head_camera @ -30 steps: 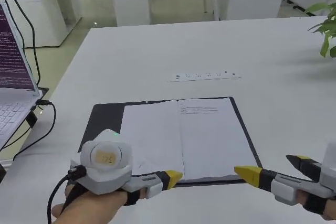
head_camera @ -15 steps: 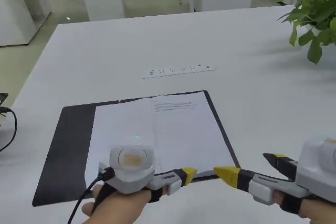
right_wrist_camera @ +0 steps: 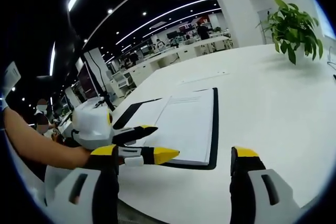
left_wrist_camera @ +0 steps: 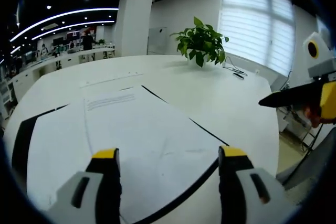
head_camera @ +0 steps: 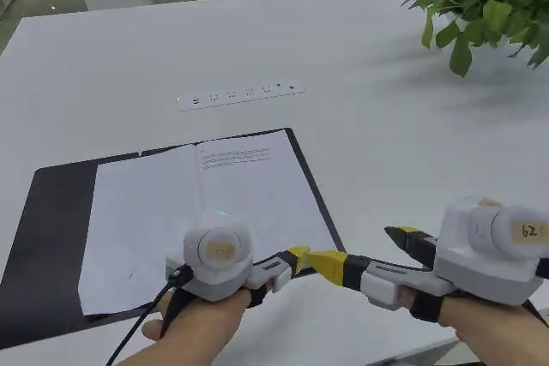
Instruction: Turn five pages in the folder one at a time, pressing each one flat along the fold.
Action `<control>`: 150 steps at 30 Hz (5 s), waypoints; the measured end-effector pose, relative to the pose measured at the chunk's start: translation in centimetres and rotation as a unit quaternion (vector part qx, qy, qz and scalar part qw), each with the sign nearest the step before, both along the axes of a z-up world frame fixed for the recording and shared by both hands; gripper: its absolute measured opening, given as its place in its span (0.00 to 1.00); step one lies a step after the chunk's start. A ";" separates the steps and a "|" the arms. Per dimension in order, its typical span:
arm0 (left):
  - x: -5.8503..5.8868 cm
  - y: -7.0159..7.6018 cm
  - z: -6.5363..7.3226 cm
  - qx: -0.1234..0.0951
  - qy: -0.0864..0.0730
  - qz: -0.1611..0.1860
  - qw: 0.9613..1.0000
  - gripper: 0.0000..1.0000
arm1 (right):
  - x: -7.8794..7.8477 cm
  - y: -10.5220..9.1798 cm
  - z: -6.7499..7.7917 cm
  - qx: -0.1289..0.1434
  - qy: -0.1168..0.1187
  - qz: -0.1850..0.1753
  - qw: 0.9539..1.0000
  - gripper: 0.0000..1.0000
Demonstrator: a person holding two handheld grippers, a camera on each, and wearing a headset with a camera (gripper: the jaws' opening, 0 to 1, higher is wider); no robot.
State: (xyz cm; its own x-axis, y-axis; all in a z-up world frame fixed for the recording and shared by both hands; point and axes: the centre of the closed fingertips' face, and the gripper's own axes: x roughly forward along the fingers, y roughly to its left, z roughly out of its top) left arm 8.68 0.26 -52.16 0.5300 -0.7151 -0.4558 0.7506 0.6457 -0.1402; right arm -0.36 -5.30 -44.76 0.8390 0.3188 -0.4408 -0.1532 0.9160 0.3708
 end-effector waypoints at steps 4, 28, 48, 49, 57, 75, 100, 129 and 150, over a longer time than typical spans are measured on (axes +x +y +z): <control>0.4 -0.6 -0.7 0.000 -0.004 0.008 1.000 0.73 | 0.1 -0.1 -0.4 0.002 0.005 0.000 1.000 0.86; 1.0 -0.2 -2.7 0.018 -0.056 0.011 0.998 0.50 | 0.4 0.1 -2.7 0.015 0.032 0.007 0.999 0.85; 2.8 0.6 -2.7 0.018 -0.035 0.040 0.998 0.17 | 0.6 0.6 -3.2 0.018 0.038 0.015 0.999 0.84; 2.8 0.6 -2.8 0.015 -0.031 0.043 0.998 0.16 | 0.8 0.8 -3.1 0.018 0.037 0.017 0.999 0.84; 2.6 0.4 -2.8 0.002 -0.021 0.045 0.999 0.14 | 2.2 3.4 -2.7 0.090 0.043 0.021 0.995 0.63; 2.4 0.3 -2.7 -0.004 -0.022 0.039 0.999 0.14 | 4.4 4.9 -6.2 0.226 0.107 -0.053 0.967 0.46; 2.1 0.1 -1.9 -0.038 0.057 0.039 0.997 0.25 | 4.7 1.4 -9.3 0.273 0.124 -0.213 0.930 0.00; 1.8 21.3 6.0 -0.027 -0.005 0.150 0.988 0.44 | 7.6 12.0 1.8 0.161 -0.024 -0.037 0.986 0.00; 0.3 30.0 6.2 -0.045 0.004 0.229 0.972 0.44 | 10.1 22.2 0.3 0.125 0.013 0.074 0.989 0.00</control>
